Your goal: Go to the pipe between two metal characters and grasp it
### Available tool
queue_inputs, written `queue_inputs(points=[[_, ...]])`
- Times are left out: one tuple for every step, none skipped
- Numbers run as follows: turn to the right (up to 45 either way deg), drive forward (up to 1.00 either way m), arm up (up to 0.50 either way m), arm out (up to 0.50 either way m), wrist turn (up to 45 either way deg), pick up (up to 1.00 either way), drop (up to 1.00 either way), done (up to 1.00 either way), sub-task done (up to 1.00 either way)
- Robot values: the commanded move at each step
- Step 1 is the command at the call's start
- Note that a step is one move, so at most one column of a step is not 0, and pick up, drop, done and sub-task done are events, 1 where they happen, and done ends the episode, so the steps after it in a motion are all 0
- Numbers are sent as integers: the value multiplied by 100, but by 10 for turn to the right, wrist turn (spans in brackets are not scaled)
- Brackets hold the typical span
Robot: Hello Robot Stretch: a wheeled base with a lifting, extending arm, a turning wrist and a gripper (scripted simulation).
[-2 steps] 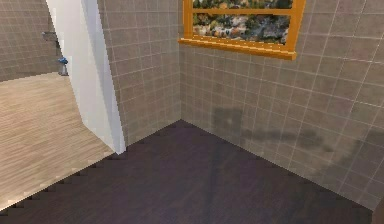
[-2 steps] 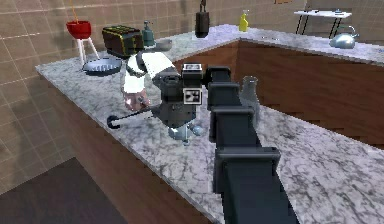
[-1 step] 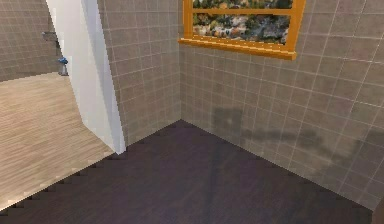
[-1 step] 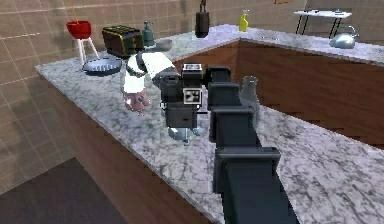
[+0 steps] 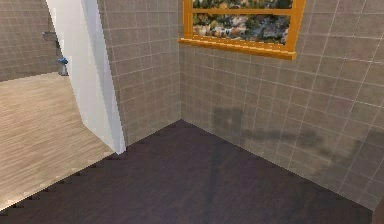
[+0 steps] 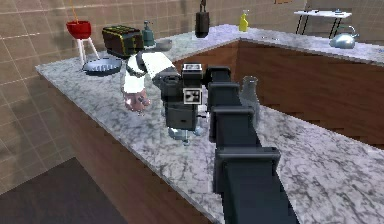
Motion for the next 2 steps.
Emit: queue_inputs(points=[[0,0,0,0,0,100,0,0,0],[0,0,0,0,0,0,0,100,0]])
